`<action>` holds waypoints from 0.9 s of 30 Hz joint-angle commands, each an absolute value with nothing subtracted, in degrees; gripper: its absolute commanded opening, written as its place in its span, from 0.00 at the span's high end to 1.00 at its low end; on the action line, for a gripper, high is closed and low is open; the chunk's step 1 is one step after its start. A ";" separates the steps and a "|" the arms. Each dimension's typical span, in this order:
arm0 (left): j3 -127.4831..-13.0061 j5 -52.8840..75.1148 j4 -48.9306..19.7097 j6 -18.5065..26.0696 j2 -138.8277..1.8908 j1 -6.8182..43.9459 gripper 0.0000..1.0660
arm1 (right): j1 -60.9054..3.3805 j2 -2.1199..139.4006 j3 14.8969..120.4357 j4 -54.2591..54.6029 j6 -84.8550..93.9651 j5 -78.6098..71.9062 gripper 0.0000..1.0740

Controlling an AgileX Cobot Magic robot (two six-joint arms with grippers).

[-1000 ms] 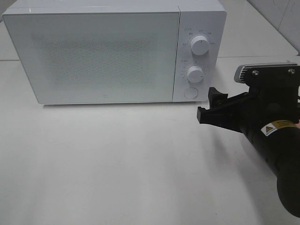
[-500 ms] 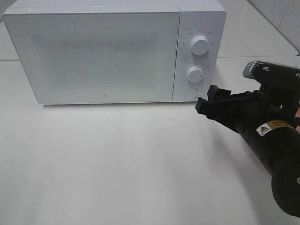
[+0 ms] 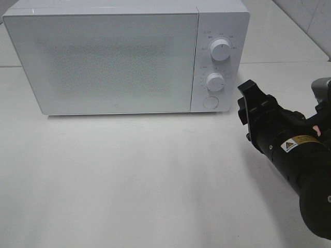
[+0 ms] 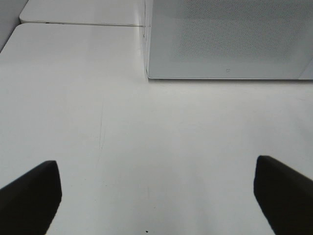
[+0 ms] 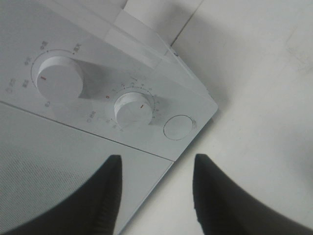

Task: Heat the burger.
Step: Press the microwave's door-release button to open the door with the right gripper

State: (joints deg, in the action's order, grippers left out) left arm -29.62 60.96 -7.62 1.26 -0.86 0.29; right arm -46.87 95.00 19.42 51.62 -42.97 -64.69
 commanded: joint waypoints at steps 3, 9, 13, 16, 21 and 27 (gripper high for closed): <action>-29.56 61.19 -8.14 1.38 -0.69 0.00 0.07 | -47.04 94.77 19.94 51.34 -55.23 -64.46 0.75; -29.56 61.19 -8.14 1.38 -0.69 0.00 0.07 | -47.04 94.77 19.94 50.25 -58.67 -62.28 0.99; -29.56 61.19 -8.14 1.38 -0.69 0.00 0.07 | -47.04 94.82 19.94 50.59 -60.50 -61.54 1.00; -29.56 61.19 -8.14 1.38 -0.69 0.00 0.07 | -46.70 95.34 19.94 50.71 -61.54 -61.71 1.00; -29.56 61.19 -8.14 1.38 -0.69 0.00 0.07 | -46.64 100.44 21.77 50.53 -66.52 -61.76 1.00; -29.56 61.19 -8.14 1.38 -0.69 0.00 0.07 | -46.64 103.99 24.47 50.53 -68.93 -61.76 1.00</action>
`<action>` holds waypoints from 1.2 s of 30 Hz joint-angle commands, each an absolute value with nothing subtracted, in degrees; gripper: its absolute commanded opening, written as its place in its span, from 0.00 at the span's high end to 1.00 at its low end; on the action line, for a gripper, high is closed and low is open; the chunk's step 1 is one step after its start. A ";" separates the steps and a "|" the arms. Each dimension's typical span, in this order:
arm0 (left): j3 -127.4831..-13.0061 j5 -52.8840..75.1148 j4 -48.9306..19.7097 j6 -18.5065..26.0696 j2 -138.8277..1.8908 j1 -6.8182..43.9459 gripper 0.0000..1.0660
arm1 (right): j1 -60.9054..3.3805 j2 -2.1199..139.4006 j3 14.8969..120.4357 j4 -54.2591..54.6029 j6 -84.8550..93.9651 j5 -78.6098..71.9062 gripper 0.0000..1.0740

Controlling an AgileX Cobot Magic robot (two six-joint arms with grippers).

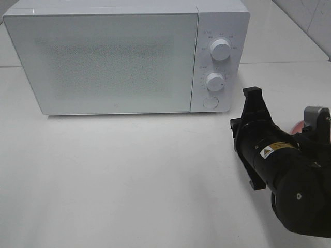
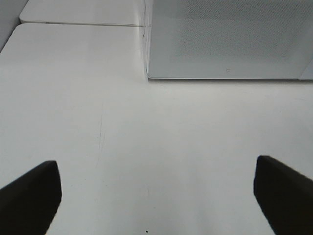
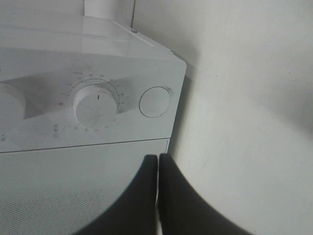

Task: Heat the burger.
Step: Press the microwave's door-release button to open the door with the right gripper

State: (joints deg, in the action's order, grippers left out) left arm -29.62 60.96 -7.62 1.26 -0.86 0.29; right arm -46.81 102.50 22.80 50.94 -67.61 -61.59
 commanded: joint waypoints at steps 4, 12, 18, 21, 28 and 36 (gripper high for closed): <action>-29.56 61.19 -8.14 1.38 -0.69 0.00 0.07 | -46.64 106.05 26.76 50.59 -68.98 -61.76 1.00; -29.56 61.19 -8.14 1.38 -0.69 0.00 0.07 | -46.64 109.49 31.23 50.65 -69.04 -61.59 1.00; -29.56 61.19 -8.14 1.38 -0.69 0.00 0.07 | -43.20 112.47 35.29 48.99 -69.21 -58.56 1.00; -29.56 61.19 -8.14 1.38 -0.69 0.00 0.07 | -41.94 113.85 37.07 48.19 -69.73 -58.33 1.00; -29.56 61.19 -8.14 1.38 -0.69 0.00 0.07 | -39.36 114.76 39.48 46.81 -70.07 -55.52 1.00; -29.56 61.19 -8.14 1.38 -0.69 0.00 0.07 | -35.81 114.76 41.71 44.00 -70.07 -53.74 1.00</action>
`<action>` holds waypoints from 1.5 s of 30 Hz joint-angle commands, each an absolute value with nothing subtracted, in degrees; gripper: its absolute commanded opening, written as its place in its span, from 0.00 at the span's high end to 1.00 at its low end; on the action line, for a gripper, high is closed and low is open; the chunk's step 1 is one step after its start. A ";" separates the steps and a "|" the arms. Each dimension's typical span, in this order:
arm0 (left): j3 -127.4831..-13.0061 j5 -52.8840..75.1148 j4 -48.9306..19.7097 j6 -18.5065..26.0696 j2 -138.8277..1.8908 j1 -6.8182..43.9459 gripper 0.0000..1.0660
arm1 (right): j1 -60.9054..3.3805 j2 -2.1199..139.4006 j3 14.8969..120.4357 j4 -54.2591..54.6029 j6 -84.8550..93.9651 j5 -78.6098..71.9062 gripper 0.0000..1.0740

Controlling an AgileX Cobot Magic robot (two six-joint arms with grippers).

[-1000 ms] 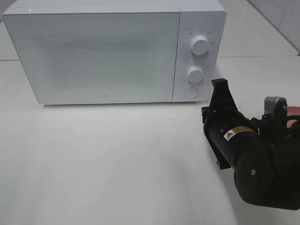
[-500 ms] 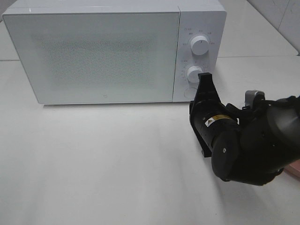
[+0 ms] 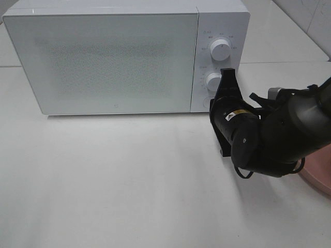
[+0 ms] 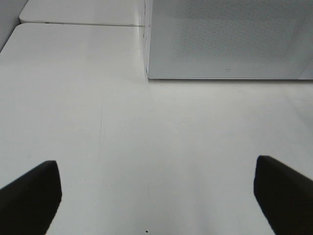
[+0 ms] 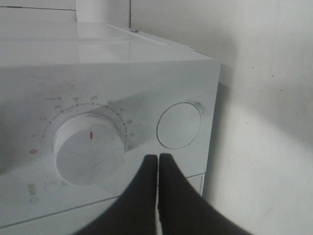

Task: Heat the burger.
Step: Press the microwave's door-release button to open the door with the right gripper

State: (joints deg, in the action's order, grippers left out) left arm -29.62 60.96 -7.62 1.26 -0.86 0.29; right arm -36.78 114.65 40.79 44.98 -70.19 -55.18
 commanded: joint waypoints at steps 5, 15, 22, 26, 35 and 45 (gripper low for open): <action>-29.56 61.19 -8.14 1.38 -0.69 0.00 0.07 | -35.35 117.63 43.83 43.32 -72.25 -53.80 1.00; -29.56 61.19 -8.14 1.38 -0.69 0.00 0.07 | -33.75 120.89 46.87 41.48 -74.43 -53.80 1.00; -29.56 61.19 -8.14 1.49 -0.69 0.00 0.07 | -32.66 122.67 49.05 41.20 -74.43 -52.71 1.00; -29.56 61.19 -8.14 1.55 -0.69 0.00 0.07 | -32.03 123.64 50.08 41.14 -74.66 -52.37 1.00; -29.56 61.19 -8.14 1.55 -0.69 0.00 0.07 | -30.83 125.02 52.43 41.20 -74.66 -52.54 1.00; -29.56 61.19 -8.14 1.55 -0.69 0.00 0.07 | -30.83 125.65 53.06 41.20 -75.92 -61.99 0.99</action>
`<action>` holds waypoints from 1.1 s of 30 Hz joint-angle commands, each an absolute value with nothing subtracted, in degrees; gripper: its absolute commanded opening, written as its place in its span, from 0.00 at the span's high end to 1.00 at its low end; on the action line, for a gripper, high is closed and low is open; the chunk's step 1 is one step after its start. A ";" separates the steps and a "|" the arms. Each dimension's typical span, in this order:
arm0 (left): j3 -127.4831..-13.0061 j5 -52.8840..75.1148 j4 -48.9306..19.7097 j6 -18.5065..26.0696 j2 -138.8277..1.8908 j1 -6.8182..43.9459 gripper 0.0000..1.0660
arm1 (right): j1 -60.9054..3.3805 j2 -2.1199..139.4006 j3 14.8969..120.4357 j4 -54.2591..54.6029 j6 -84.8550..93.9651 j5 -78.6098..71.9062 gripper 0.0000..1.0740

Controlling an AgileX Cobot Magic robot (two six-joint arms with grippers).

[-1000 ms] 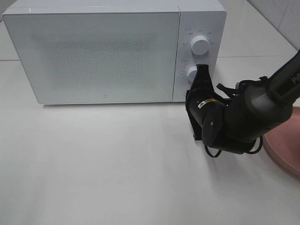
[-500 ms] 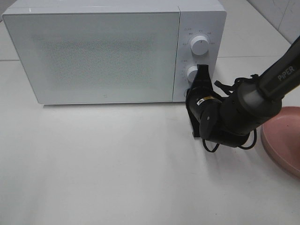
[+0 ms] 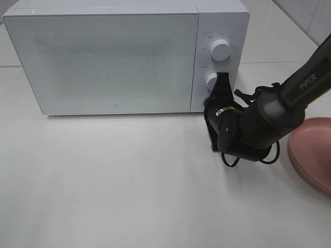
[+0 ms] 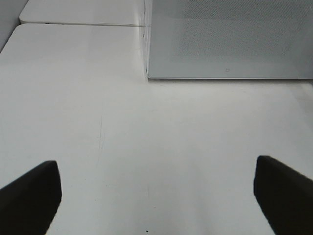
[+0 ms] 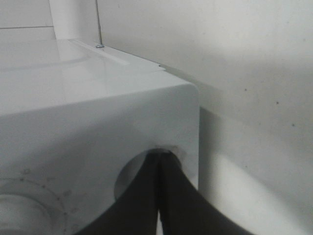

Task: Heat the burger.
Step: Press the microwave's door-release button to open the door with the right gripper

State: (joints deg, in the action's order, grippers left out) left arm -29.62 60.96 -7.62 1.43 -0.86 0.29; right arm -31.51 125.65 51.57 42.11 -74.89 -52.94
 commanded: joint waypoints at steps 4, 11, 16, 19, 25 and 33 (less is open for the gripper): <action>-29.56 61.19 -8.14 1.55 -0.69 0.00 0.07 | -30.83 125.42 53.40 41.14 -77.86 -65.66 0.99; -29.56 61.19 -8.14 1.55 -0.69 0.00 0.07 | -30.83 125.42 57.30 41.02 -77.75 -66.98 0.99; -29.56 61.19 -8.14 1.55 -0.69 0.00 0.07 | -29.97 125.76 60.79 41.20 -74.20 -69.73 1.00; -29.56 61.19 -8.14 1.55 -0.69 0.00 0.07 | -29.97 126.91 63.25 41.60 -73.40 -71.68 1.00; -29.56 61.19 -8.14 1.55 -0.69 0.00 0.07 | -29.97 126.68 63.94 41.60 -72.82 -70.59 1.00; -29.56 61.19 -8.14 1.55 -0.69 0.00 0.07 | -30.19 126.39 63.94 41.60 -72.94 -67.44 1.00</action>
